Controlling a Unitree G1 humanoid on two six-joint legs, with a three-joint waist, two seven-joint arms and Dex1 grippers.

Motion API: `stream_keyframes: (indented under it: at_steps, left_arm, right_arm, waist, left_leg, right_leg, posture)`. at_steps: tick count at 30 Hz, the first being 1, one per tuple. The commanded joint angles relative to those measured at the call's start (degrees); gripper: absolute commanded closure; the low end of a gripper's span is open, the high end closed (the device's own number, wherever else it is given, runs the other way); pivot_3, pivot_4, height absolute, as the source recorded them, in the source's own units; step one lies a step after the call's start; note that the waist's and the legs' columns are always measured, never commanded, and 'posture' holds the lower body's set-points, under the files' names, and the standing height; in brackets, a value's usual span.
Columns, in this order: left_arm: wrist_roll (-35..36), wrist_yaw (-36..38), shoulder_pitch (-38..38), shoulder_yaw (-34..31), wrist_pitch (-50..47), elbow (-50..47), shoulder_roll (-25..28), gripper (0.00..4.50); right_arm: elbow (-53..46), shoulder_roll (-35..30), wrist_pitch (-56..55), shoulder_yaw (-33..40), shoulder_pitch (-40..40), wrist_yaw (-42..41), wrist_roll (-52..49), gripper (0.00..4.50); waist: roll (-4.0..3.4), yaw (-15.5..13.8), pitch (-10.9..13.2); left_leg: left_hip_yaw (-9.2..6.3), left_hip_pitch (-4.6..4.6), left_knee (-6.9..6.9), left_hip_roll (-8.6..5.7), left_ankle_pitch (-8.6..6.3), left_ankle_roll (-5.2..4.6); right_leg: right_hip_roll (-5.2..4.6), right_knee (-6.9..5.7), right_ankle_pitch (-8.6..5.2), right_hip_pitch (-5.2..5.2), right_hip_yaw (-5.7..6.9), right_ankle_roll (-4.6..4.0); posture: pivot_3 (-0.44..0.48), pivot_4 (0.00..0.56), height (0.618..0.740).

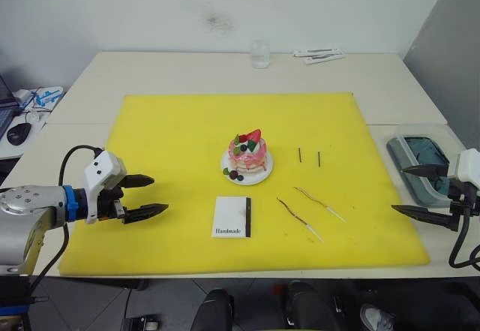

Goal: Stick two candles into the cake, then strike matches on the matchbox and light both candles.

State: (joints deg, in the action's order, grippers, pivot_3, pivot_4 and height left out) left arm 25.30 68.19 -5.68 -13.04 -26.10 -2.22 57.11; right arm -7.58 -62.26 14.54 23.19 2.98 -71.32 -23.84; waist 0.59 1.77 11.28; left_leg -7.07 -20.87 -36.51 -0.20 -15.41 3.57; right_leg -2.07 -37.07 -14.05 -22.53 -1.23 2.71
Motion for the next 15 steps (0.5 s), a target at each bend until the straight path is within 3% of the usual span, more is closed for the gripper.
stream_keyframes:
  at_steps: [1,6,15]
  left_arm:
    - [1.95,0.79,0.27,-1.62,-1.42,-2.59,0.79,0.0]
    - [4.5,2.6,2.68,-2.06,-4.73,-7.06,1.93,0.0]
    - [16.1,0.52,0.15,-1.71,-15.74,-20.43,0.2,0.0]
  right_arm:
    - [-0.37,-0.06,-0.94,0.69,-0.79,-0.41,-0.36,0.04]
    - [-0.1,-0.08,-1.38,0.35,-1.1,-0.54,-0.38,0.04]
    - [-3.49,0.14,0.68,0.18,-1.94,0.07,-1.91,0.04]
  waist:
    - [0.0,0.0,0.0]
    - [0.0,0.01,0.0]
    - [0.0,0.01,0.0]
  left_leg:
    - [0.0,0.0,0.0,0.0,0.0,0.0]
    - [0.02,0.0,0.0,-0.01,0.0,0.0]
    - [0.01,0.0,-0.04,-0.01,0.0,0.0]
  right_leg:
    - [0.0,0.0,0.0,0.0,0.0,0.0]
    - [0.0,0.0,0.0,0.0,-0.03,0.0]
    - [0.0,-0.02,0.02,0.01,-0.02,0.03]
  posture:
    - [0.0,0.15,0.74]
    - [0.0,0.15,0.74]
    - [0.0,0.15,0.74]
